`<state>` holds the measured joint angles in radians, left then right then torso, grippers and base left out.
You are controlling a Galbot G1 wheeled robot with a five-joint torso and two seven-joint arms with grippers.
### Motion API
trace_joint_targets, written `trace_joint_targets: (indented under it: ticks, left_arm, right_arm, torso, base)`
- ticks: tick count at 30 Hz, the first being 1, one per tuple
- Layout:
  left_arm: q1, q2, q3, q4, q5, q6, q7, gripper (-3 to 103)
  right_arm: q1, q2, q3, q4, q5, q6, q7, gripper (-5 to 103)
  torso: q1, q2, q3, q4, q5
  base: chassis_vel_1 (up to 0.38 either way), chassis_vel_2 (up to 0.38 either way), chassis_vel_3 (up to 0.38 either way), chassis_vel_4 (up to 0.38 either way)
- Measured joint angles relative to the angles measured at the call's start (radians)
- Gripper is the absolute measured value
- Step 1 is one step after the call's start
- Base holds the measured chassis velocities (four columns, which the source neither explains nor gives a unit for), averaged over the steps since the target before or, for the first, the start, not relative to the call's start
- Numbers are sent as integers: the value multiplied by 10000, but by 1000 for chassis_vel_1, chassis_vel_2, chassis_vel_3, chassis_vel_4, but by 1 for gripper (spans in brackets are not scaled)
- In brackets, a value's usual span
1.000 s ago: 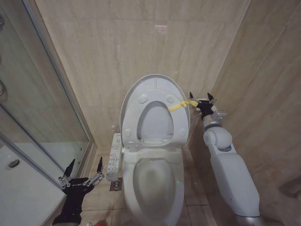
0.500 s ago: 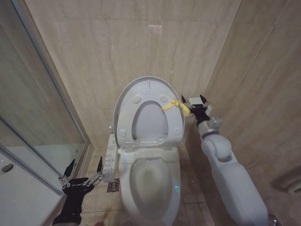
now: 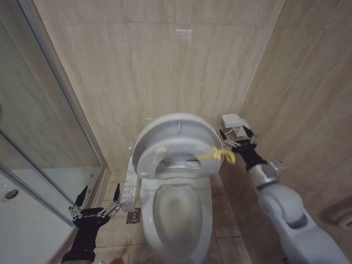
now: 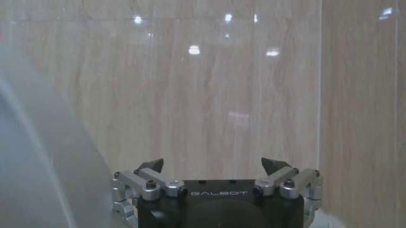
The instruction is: Open the toilet lid, clean the toilet bowl with a toilet brush, close the toilet lid, and flush.
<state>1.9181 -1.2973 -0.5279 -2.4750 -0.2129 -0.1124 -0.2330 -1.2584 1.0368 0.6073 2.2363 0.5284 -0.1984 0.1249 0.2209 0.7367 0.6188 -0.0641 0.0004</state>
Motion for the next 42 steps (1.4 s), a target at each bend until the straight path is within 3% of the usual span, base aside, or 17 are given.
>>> trace_joint_targets:
  ticks: [3,6,11,16,26,33,38,42]
  left_arm:
    - [0,1,0,0,0,0,1,100]
    - [0,-1,-1,0,0,0,-1,100]
    - [0,0,0,0,0,0,0,100]
    - [0,0,0,0,0,0,0,100]
    - [0,0,0,0,0,0,0,100]
    - [0,0,0,0,0,0,0,100]
    - [0,0,0,0,0,0,0,100]
    - [0,0,0,0,0,-1,0,100]
  right_arm:
    - [-819,171,218,1223,271,-578,419,100]
    - [-914,324,195,1529,240,-896,720,100]
    - [-1211,1055,240,1624,-450,-1360,979,100]
    - [-1641,1194,513,1076,-1280,-955,714,100]
    - [-2859,1243,1618,773,-1256,-437,373,100]
    - [-3003,1532,1373,850,-1355,7,376,100]
    - [-2866,1476,1269,905,-1379,15,304,100]
    - [-2617,1372,1264,711,-1372,467,253,100]
  torso:
    - [-2,1,-1,-2,-3]
    - [-2,1,-1,25,-6]
    - [-1,1,-1,7,-7]
    - [-2,1,-1,3,-3]
    - [-2,1,-1,-3,-4]
    - [-2,1,-2,2,-4]
    - [-2,1,-1,2,-5]
    - [-2,1,-2,2,-5]
  base:
    - [0,0,0,0]
    - [0,0,0,0]
    - [0,0,0,0]
    - [0,0,0,0]
    - [0,0,0,0]
    - [0,0,0,0]
    - [0,0,0,0]
    - [0,0,0,0]
